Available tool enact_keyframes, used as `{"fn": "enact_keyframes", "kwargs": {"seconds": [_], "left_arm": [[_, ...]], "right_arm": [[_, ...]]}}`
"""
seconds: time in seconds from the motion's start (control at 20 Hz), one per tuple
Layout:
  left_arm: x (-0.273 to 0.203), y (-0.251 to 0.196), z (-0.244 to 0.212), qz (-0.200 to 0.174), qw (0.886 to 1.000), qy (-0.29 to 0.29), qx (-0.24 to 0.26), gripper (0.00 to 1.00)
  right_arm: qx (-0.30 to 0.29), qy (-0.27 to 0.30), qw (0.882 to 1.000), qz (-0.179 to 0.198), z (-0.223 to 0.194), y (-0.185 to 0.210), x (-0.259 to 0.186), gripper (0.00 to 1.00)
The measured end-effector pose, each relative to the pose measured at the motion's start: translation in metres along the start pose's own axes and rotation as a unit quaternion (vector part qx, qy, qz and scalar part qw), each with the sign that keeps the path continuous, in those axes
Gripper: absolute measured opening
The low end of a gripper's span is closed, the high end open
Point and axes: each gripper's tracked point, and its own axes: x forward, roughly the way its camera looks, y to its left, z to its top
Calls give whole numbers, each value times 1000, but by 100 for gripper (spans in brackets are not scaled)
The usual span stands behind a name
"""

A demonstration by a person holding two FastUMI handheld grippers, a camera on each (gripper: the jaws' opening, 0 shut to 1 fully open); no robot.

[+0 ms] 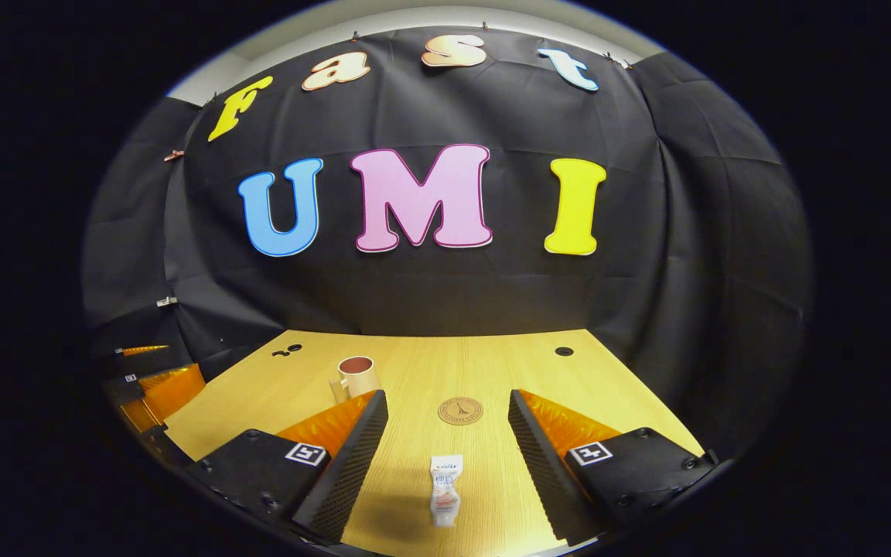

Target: Put the toothbrush and toothpaste on the desktop into the cup, then pick up the cup and place it on the coaster on the desktop.

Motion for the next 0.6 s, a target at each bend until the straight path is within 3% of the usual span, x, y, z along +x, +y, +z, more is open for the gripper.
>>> {"fn": "enact_keyframes", "kwargs": {"seconds": [0.35, 0.6], "left_arm": [[3, 1, -12, 18, 1000, 20, 0, 98], [-1, 1, -32, 47, 998, 45, -24, 97]], "right_arm": [[8, 70, 998, -4, -39, -11, 19, 98], [0, 135, 991, 21, -76, -1, 40, 99]]}}
